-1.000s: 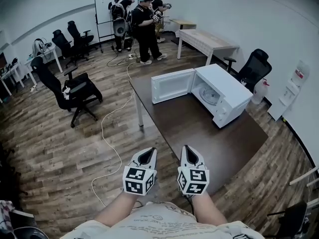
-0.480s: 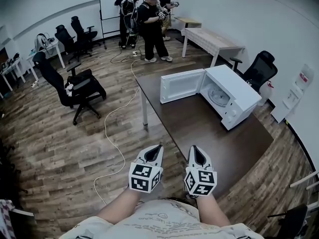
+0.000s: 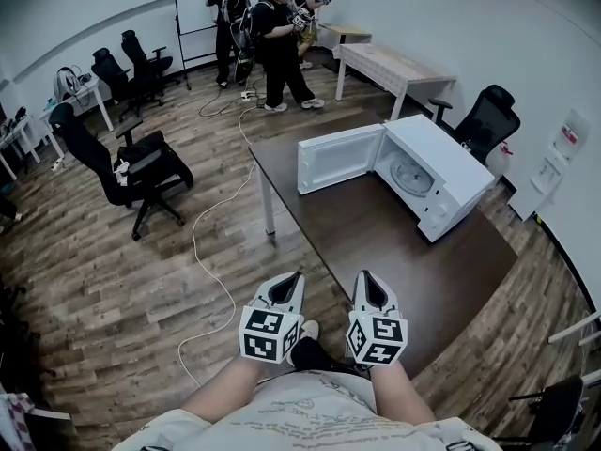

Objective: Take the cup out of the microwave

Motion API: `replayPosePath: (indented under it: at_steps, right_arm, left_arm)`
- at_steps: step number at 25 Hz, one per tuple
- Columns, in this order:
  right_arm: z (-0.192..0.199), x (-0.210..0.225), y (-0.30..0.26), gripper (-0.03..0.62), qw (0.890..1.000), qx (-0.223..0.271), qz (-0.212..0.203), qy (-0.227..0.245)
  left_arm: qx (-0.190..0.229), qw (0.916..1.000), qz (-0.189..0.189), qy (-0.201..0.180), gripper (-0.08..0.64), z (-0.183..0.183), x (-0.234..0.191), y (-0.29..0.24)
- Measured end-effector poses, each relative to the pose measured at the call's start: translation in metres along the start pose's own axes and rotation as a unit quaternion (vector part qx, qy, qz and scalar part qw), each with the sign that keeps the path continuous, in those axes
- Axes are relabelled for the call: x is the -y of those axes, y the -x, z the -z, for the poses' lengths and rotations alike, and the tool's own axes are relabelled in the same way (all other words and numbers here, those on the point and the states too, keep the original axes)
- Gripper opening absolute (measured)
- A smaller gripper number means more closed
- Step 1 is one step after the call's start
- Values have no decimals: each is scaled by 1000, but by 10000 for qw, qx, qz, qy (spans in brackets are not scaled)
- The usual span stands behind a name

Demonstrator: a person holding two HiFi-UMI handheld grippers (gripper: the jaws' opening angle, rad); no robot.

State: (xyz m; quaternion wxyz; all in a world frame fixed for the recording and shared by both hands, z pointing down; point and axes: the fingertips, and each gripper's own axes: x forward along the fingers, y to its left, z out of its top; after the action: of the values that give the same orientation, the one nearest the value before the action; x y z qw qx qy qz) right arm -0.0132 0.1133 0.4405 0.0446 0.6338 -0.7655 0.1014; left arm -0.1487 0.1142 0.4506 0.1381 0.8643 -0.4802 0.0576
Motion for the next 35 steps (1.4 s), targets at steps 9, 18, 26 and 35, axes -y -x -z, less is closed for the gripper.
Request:
replayPosePath:
  at_steps: [9, 18, 26, 35]
  right_arm:
    - [3, 32, -54, 14, 9995, -3, 247, -191]
    - [-13, 65, -128, 14, 9983, -2, 477, -326]
    - [-21, 95, -180, 14, 9965, -100, 712, -416]
    - [-22, 142, -224, 14, 9939, -167, 985, -468]
  left_arm:
    - [-77, 9998, 158, -129, 12, -8, -20, -55]
    - [-272, 9983, 253, -451, 12, -31, -52, -127]
    - [-441, 9966, 434, -542, 12, -46, -70, -187]
    - [-640, 9934, 831, -465, 12, -50, -69, -266]
